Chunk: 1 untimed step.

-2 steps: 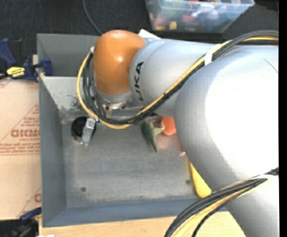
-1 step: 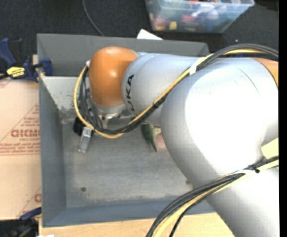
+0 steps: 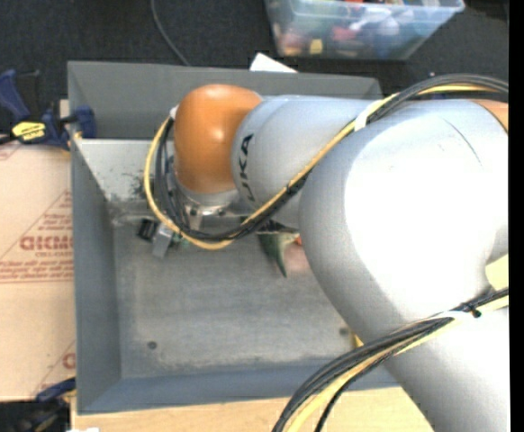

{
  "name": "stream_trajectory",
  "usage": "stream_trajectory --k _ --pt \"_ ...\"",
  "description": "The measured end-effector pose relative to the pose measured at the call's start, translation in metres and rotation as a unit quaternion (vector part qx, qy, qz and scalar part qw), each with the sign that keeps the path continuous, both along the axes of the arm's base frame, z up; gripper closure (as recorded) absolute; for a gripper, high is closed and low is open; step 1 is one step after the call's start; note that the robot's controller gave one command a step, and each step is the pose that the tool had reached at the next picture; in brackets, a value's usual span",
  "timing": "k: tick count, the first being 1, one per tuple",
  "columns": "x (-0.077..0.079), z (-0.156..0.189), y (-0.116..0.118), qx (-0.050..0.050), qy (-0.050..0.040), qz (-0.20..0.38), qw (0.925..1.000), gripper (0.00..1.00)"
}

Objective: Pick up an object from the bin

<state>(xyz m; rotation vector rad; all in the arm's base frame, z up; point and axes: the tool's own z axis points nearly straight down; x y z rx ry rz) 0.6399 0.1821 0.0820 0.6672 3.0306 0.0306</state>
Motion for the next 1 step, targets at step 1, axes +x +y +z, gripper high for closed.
stream_trajectory --k 1 --pt "0.0 0.0002 0.0 0.0 -0.0001 0.0 1.0 1.0"
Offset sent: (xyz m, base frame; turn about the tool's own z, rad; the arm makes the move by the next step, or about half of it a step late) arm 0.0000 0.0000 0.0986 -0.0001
